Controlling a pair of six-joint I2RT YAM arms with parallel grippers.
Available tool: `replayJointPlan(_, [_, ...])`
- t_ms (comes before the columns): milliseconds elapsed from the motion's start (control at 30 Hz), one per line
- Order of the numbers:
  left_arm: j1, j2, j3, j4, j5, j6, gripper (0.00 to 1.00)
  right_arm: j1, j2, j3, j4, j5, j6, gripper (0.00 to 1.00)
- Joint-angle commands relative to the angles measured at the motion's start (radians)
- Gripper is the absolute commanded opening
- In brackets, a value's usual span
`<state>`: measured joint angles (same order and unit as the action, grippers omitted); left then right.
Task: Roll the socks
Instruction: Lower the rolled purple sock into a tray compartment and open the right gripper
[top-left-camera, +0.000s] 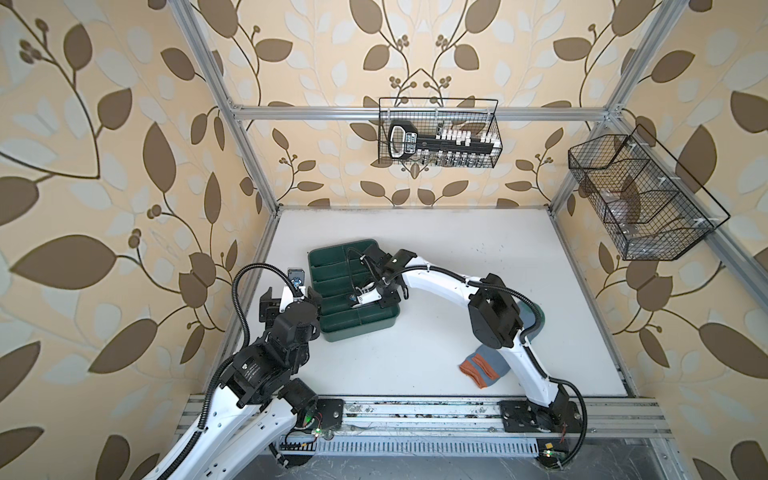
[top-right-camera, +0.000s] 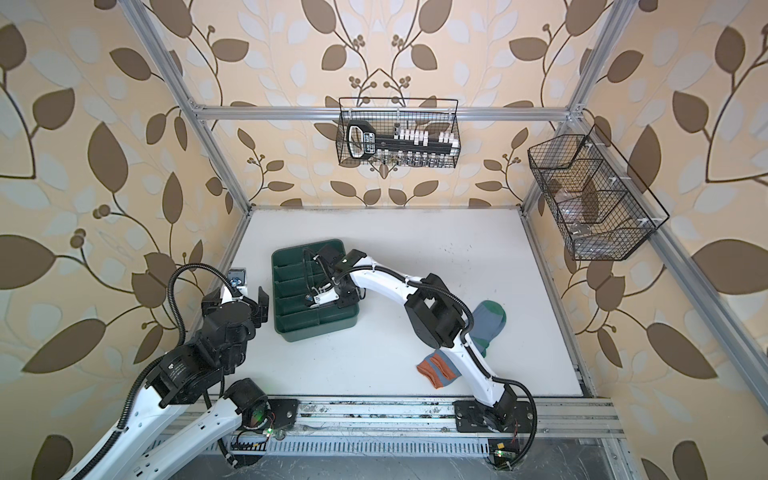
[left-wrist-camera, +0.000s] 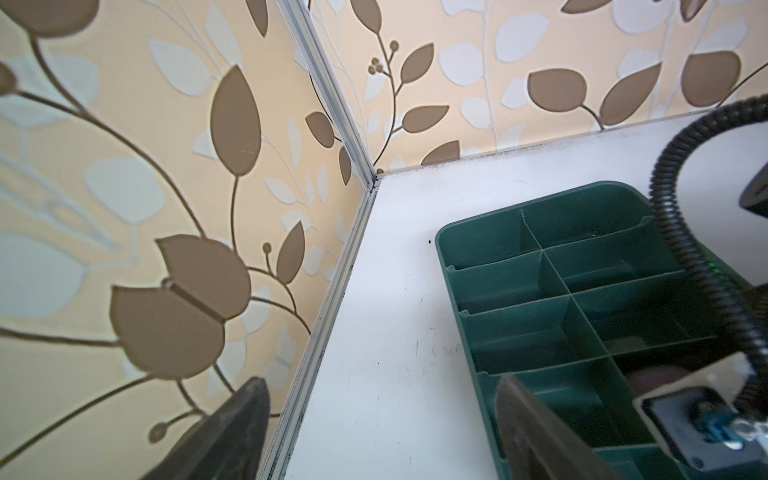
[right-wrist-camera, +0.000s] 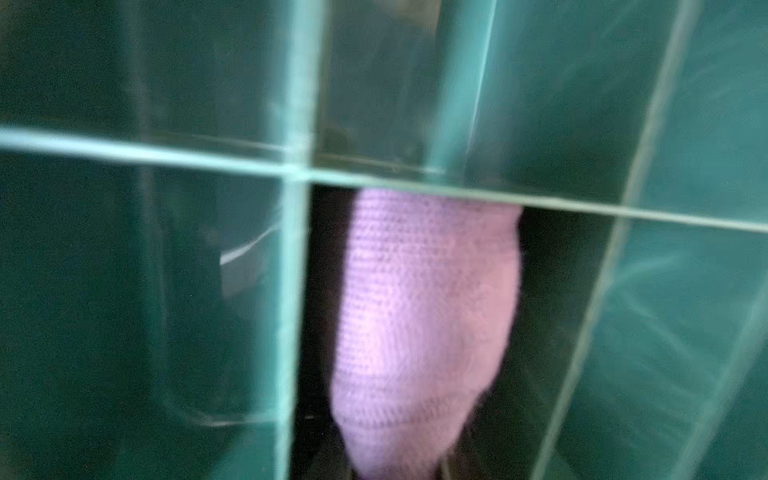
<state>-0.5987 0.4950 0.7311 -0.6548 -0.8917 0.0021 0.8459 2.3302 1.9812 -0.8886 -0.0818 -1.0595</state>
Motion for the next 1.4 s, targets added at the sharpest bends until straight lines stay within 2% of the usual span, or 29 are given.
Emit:
replayJointPlan(0, [-0.001, 0.001, -0.012, 0.045, 0.005, 0.006, 0.87, -0.081, 0.038, -0.135, -0.208, -0.038, -0.008, 0.00])
replayJointPlan(133, [-0.001, -0.009, -0.027, 0.070, 0.023, 0.011, 0.87, -0.106, 0.044, -0.176, -0.196, 0.007, 0.023, 0.00])
replayJointPlan(267, [-0.001, -0.004, -0.030, 0.067, 0.022, 0.013, 0.87, -0.076, 0.071, -0.111, -0.189, 0.029, 0.056, 0.00])
replayJointPlan(433, [-0.001, -0.007, -0.032, 0.064, 0.022, 0.013, 0.87, -0.040, 0.102, -0.059, -0.184, 0.061, 0.065, 0.24])
replayJointPlan(600, [-0.001, -0.006, -0.032, 0.065, 0.028, 0.012, 0.87, -0.027, 0.062, -0.058, -0.159, 0.123, 0.086, 0.41])
replayJointPlan(800, [-0.001, -0.007, -0.032, 0.066, 0.031, 0.013, 0.87, -0.006, -0.005, -0.051, -0.158, 0.185, 0.050, 0.60])
replayJointPlan(1133, [-0.001, -0.021, -0.008, 0.028, 0.041, -0.003, 0.89, 0.011, -0.153, -0.050, -0.149, 0.238, 0.042, 0.66])
replayJointPlan(1200, [-0.001, -0.016, 0.007, 0.017, 0.071, -0.027, 0.93, 0.003, -0.218, -0.049, -0.121, 0.220, 0.081, 0.66])
replayJointPlan(1300, [-0.001, -0.009, 0.035, 0.052, 0.181, -0.078, 0.99, -0.036, -0.310, -0.041, -0.053, 0.183, 0.180, 0.66])
replayJointPlan(1367, [-0.001, -0.001, 0.053, 0.076, 0.216, -0.144, 0.99, -0.077, -0.370, -0.049, -0.011, 0.121, 0.254, 0.65])
